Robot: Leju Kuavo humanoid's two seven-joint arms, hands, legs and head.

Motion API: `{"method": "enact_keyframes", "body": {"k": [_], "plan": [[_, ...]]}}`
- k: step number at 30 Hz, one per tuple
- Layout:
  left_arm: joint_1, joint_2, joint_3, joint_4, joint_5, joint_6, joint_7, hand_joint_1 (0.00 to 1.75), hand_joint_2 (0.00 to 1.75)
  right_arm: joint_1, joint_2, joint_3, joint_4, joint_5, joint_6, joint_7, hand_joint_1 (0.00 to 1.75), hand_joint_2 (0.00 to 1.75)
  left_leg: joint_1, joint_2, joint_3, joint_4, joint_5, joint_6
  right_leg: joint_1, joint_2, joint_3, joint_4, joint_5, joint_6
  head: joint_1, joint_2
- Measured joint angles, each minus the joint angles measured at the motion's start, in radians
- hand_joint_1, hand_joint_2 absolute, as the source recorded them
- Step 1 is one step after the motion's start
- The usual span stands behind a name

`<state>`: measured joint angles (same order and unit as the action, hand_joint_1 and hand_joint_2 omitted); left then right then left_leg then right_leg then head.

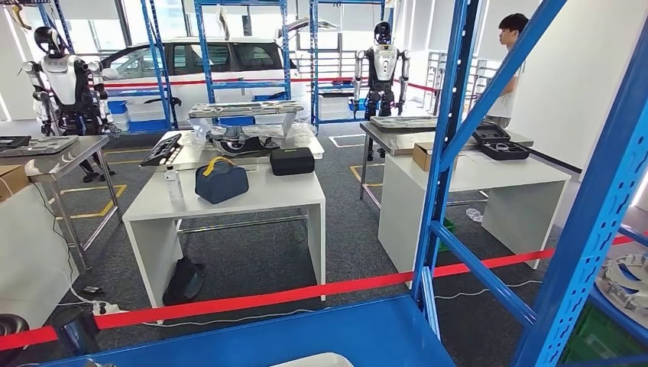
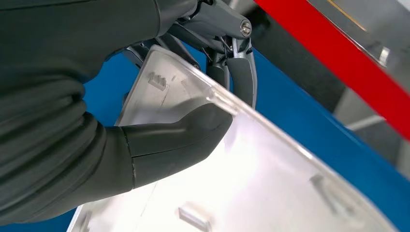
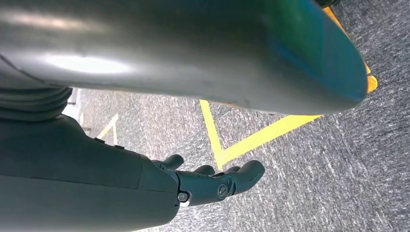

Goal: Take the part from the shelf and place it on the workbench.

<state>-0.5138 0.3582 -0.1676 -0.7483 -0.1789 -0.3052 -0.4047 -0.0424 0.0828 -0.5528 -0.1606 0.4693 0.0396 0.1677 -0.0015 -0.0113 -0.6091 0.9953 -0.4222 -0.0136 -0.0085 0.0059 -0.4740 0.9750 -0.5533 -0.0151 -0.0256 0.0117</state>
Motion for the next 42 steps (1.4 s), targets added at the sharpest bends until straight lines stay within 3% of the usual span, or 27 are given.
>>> {"method": "enact_keyframes", "body": {"k": [12,37,42], "plan": [[0.015,0.000,0.043,-0.027,0.096,-0.097,-0.060,1.75,1.75,-0.003,0.000,0.000,0.000,0.010,0.000,0.002,0.00,0.00,0.000,0.000,0.000,0.000,0.000,0.000,0.000,0.000,0.000,0.000,0.000,0.000,0.000,0.000],[0.022,0.000,0.035,-0.036,0.129,-0.125,-0.079,1.75,1.75,-0.004,0.000,-0.007,0.000,0.011,0.000,0.002,0.00,0.00,0.000,0.000,0.000,0.000,0.000,0.000,0.000,0.000,0.000,0.000,0.000,0.000,0.000,0.000],[0.020,0.002,0.031,-0.036,0.137,-0.132,-0.088,1.75,1.75,-0.004,0.005,-0.009,0.000,0.011,0.000,0.002,0.00,0.00,-0.007,0.000,-0.001,0.007,-0.006,0.010,-0.007,0.000,0.002,-0.003,0.000,0.013,0.000,0.000]]}}
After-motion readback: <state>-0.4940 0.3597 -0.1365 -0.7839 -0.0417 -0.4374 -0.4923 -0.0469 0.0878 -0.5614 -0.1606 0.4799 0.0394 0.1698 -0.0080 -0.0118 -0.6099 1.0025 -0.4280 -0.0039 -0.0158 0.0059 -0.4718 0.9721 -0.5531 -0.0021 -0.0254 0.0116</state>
